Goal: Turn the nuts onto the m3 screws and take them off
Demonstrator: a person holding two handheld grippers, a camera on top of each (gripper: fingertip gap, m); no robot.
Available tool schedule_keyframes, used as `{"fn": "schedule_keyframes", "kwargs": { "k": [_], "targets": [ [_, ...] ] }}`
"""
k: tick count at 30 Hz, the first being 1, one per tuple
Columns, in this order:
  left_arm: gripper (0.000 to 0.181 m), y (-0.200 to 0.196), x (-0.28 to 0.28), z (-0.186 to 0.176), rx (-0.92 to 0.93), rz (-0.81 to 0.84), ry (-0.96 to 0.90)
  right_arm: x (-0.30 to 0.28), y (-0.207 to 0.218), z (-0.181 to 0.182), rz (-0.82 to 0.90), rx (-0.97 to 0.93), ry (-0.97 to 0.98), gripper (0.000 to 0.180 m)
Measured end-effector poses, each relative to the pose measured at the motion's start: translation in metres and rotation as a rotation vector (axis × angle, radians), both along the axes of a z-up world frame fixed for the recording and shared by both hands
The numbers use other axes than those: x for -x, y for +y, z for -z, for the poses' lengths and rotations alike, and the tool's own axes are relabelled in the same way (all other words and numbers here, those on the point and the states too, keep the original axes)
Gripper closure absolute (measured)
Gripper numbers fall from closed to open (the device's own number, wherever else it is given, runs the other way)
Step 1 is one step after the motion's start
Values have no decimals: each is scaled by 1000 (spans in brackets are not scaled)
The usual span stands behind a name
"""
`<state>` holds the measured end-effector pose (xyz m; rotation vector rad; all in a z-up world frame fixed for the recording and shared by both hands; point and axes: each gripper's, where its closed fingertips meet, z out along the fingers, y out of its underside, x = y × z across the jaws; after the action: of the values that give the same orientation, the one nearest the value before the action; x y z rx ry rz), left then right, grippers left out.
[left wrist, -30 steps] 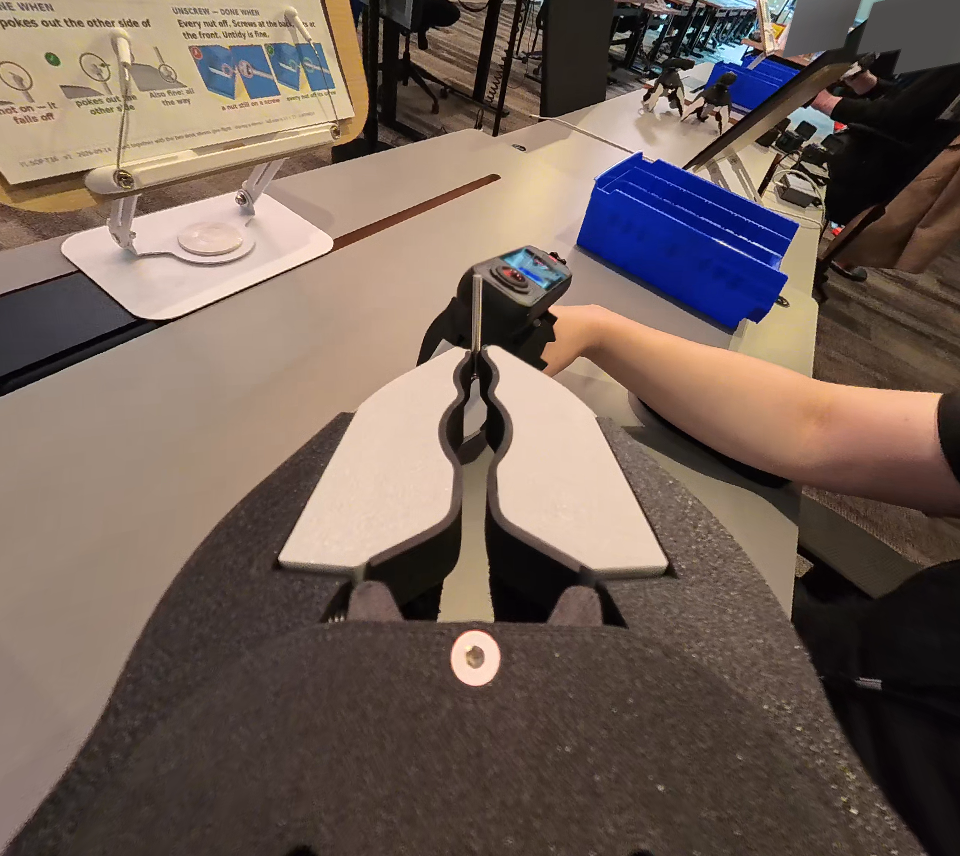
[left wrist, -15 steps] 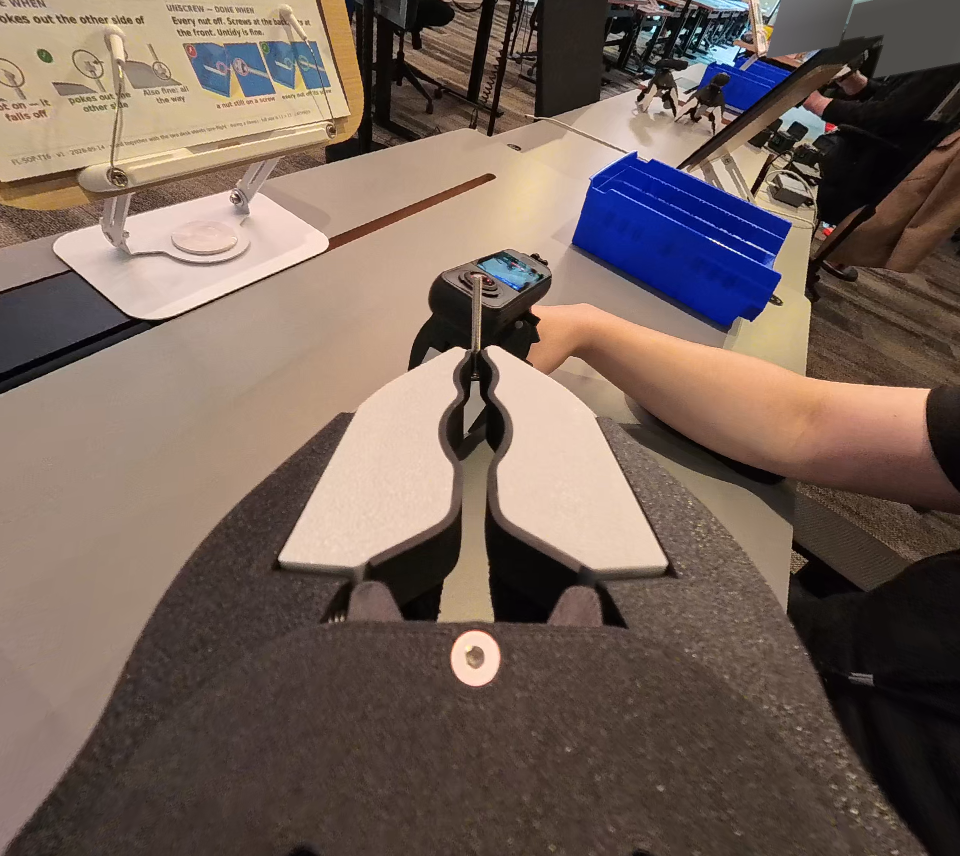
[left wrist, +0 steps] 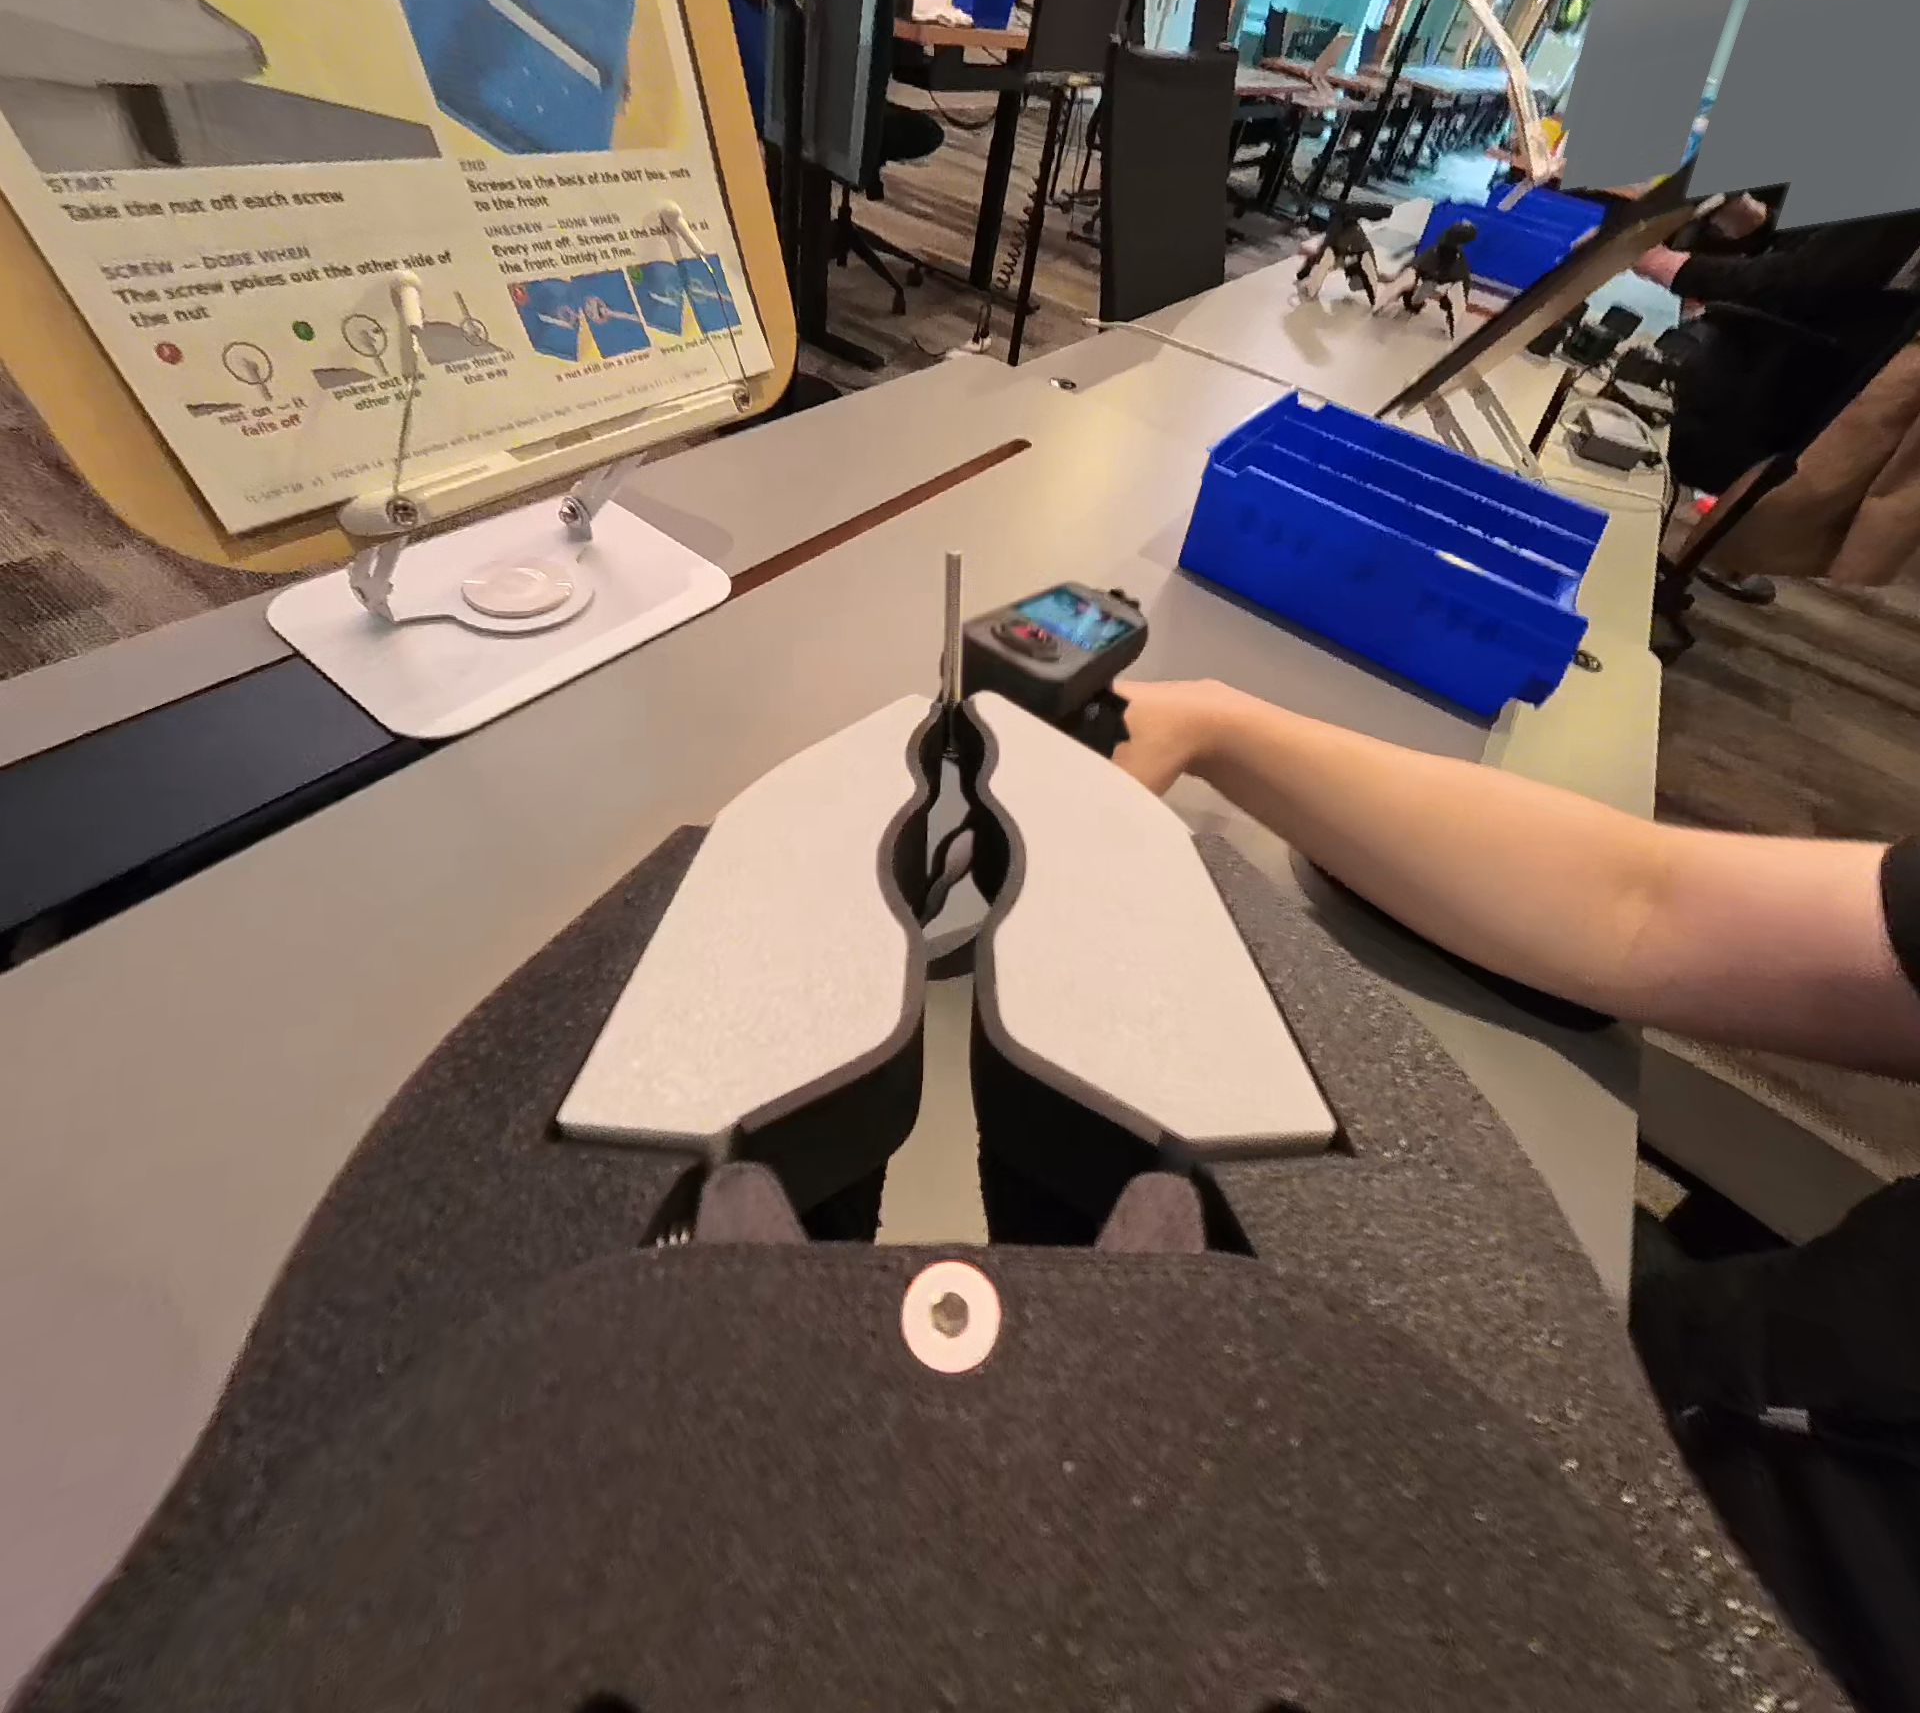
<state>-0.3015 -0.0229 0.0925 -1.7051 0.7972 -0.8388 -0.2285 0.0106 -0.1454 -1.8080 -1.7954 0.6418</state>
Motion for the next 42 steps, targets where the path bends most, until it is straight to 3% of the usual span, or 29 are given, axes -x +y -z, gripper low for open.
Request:
{"fn": "schedule_keyframes", "kwargs": {
  "k": [4, 10, 17, 22, 33, 42],
  "targets": [
    [179, 12, -22, 11, 16, 56, 76, -16, 5, -40, 48, 53, 166, 175],
    [179, 33, -72, 24, 59, 177, 154, -65, 1, -131, 76, 102, 525, 175],
    [179, 37, -127, 24, 49, 295, 184, -113, -23, -197, 29, 24, 713, 175],
    [178, 21, -141, 50, 40, 375, 250, -127, -36, -209, -13, -17, 736, 175],
    [179, 0, -161, 53, 70, 510, 194, -118, -36, -222, -5, -21, 813, 175],
    [179, -3, -159, 71, 28, 500, 353, -105, -41, -209, 2, -100, 651, 175]
  ]
}}
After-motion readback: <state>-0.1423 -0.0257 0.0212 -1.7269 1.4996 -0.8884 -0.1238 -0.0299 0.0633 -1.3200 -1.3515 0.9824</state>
